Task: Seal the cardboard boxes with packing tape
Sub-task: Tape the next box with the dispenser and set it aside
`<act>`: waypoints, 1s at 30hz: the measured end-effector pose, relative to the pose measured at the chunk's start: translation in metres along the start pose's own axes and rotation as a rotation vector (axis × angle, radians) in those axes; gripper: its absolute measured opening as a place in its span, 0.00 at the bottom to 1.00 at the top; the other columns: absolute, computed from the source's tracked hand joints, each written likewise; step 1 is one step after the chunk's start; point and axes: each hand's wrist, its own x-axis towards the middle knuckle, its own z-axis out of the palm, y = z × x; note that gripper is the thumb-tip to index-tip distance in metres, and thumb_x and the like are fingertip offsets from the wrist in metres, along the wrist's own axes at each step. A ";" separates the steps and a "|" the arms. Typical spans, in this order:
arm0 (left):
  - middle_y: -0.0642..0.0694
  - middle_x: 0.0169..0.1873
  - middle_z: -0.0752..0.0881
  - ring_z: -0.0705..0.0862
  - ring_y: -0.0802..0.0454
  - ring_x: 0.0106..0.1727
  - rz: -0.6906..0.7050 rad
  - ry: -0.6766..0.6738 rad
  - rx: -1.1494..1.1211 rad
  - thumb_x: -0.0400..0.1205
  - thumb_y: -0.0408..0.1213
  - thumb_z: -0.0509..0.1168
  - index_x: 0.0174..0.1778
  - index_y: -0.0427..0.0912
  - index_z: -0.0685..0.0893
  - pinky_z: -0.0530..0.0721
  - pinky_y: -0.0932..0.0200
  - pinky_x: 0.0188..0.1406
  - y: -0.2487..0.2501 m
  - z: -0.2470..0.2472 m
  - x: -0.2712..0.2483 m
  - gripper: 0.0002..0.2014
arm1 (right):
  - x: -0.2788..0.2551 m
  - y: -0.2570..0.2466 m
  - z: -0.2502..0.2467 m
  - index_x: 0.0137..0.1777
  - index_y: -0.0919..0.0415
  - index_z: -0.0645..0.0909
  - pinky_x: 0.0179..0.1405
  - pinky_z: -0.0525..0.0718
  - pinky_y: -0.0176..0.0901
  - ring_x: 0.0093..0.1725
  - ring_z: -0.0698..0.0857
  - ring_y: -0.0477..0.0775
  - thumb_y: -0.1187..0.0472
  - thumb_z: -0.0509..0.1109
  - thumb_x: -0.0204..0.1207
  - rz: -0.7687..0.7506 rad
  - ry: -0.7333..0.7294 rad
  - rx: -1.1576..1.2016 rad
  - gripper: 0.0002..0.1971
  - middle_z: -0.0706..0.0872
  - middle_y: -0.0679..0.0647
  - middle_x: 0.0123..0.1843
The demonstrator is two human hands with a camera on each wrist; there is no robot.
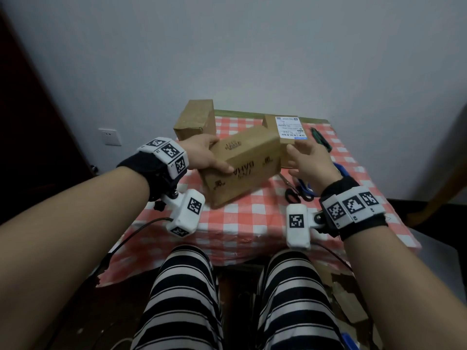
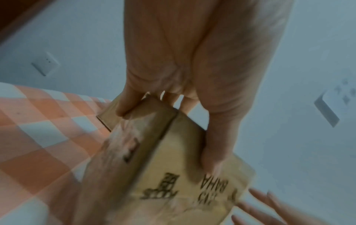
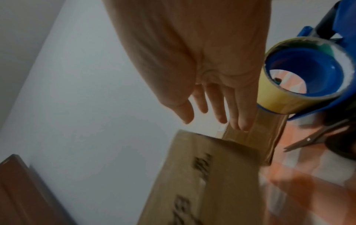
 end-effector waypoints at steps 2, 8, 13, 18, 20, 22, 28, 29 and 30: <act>0.47 0.52 0.89 0.86 0.46 0.45 -0.006 0.024 -0.205 0.67 0.53 0.80 0.64 0.58 0.76 0.84 0.55 0.37 0.000 -0.007 -0.002 0.31 | -0.001 -0.006 0.001 0.77 0.61 0.70 0.55 0.87 0.54 0.62 0.84 0.58 0.51 0.65 0.84 0.033 -0.018 0.004 0.24 0.80 0.54 0.67; 0.40 0.53 0.88 0.87 0.42 0.47 -0.060 0.007 -0.574 0.84 0.58 0.58 0.56 0.49 0.81 0.87 0.39 0.52 0.019 -0.018 -0.012 0.18 | -0.013 -0.025 0.015 0.80 0.48 0.66 0.47 0.89 0.64 0.59 0.84 0.71 0.27 0.61 0.74 0.244 -0.404 0.104 0.39 0.75 0.59 0.69; 0.39 0.53 0.88 0.88 0.40 0.52 -0.144 -0.059 -0.710 0.84 0.64 0.49 0.60 0.47 0.79 0.90 0.43 0.42 0.031 -0.026 -0.016 0.27 | -0.013 -0.038 0.026 0.78 0.49 0.71 0.54 0.86 0.73 0.59 0.86 0.77 0.26 0.66 0.65 0.310 -0.600 0.349 0.44 0.80 0.69 0.70; 0.34 0.46 0.88 0.90 0.39 0.45 -0.158 -0.101 -0.711 0.86 0.62 0.47 0.58 0.43 0.78 0.91 0.45 0.36 0.034 -0.029 -0.011 0.27 | -0.009 -0.052 0.030 0.70 0.52 0.79 0.57 0.87 0.64 0.60 0.88 0.68 0.37 0.66 0.78 0.258 -0.570 0.487 0.26 0.88 0.63 0.63; 0.34 0.43 0.87 0.90 0.38 0.43 -0.160 -0.089 -0.670 0.86 0.62 0.46 0.56 0.42 0.79 0.91 0.43 0.41 0.032 -0.031 -0.006 0.28 | -0.006 -0.058 0.032 0.65 0.54 0.81 0.52 0.89 0.62 0.60 0.88 0.66 0.42 0.67 0.80 0.266 -0.488 0.484 0.21 0.87 0.63 0.62; 0.34 0.44 0.86 0.88 0.37 0.43 -0.147 -0.042 -0.599 0.86 0.59 0.49 0.58 0.38 0.79 0.89 0.41 0.46 0.029 -0.036 0.001 0.27 | -0.001 -0.062 0.033 0.58 0.54 0.82 0.50 0.90 0.61 0.59 0.88 0.64 0.45 0.65 0.82 0.254 -0.430 0.480 0.15 0.90 0.61 0.56; 0.38 0.46 0.85 0.86 0.42 0.42 -0.163 0.434 -0.442 0.81 0.33 0.66 0.48 0.33 0.84 0.89 0.45 0.49 0.008 -0.063 0.034 0.06 | 0.025 -0.059 0.030 0.50 0.50 0.83 0.52 0.89 0.56 0.55 0.87 0.57 0.49 0.62 0.82 0.235 -0.274 0.489 0.10 0.92 0.52 0.40; 0.38 0.48 0.84 0.86 0.41 0.48 -0.180 0.483 -0.367 0.80 0.34 0.67 0.51 0.33 0.84 0.87 0.44 0.55 0.003 -0.066 0.039 0.08 | 0.030 -0.058 0.032 0.51 0.50 0.82 0.50 0.89 0.56 0.54 0.87 0.57 0.49 0.62 0.81 0.237 -0.253 0.472 0.09 0.91 0.53 0.43; 0.39 0.48 0.82 0.84 0.41 0.49 -0.199 0.507 -0.308 0.80 0.35 0.67 0.48 0.34 0.83 0.86 0.44 0.58 0.001 -0.068 0.041 0.08 | 0.034 -0.056 0.035 0.50 0.50 0.82 0.51 0.89 0.56 0.53 0.87 0.57 0.49 0.63 0.81 0.235 -0.234 0.449 0.09 0.90 0.54 0.45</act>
